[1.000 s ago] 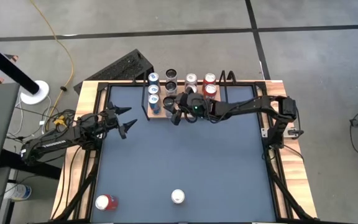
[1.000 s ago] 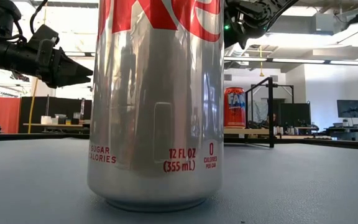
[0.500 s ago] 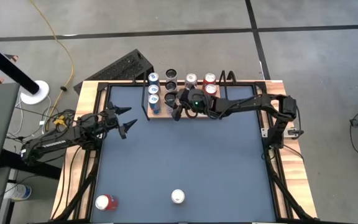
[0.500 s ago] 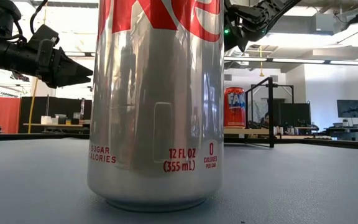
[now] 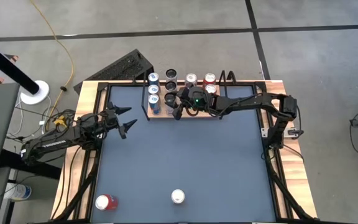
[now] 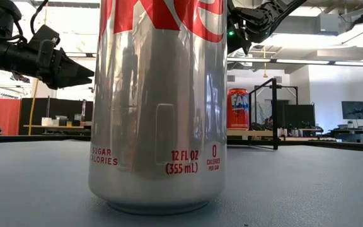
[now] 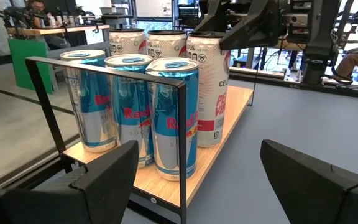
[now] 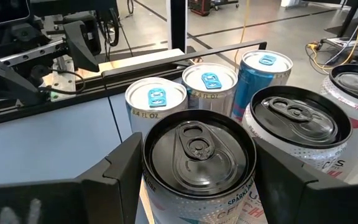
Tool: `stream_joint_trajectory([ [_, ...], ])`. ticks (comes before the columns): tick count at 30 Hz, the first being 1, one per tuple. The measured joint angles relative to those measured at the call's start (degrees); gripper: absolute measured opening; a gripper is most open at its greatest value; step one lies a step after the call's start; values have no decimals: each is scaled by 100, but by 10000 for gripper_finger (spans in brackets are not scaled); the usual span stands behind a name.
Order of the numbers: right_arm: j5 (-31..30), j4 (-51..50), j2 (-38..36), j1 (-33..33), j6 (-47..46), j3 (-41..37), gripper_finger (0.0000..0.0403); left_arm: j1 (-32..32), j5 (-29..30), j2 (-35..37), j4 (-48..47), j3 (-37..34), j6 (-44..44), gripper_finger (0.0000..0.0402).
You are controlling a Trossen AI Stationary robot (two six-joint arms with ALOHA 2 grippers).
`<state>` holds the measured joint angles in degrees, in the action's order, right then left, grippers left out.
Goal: Place canned beverage on shelf
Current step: Put the pink and white soda can onto the shelf aligned with the other pink and white soda cans
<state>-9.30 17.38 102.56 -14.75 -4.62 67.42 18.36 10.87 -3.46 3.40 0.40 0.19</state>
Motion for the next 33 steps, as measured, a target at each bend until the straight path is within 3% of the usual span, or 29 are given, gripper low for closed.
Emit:
stream_joint_trajectory([
  [17, 2, -105, 15, -37, -35, -20, 312, 1, 2, -2, 0, -1, 0, 327],
  [33, -139, -400, -133, -23, -10, -17, 317, 1, 0, -2, 0, 1, 0, 327],
])
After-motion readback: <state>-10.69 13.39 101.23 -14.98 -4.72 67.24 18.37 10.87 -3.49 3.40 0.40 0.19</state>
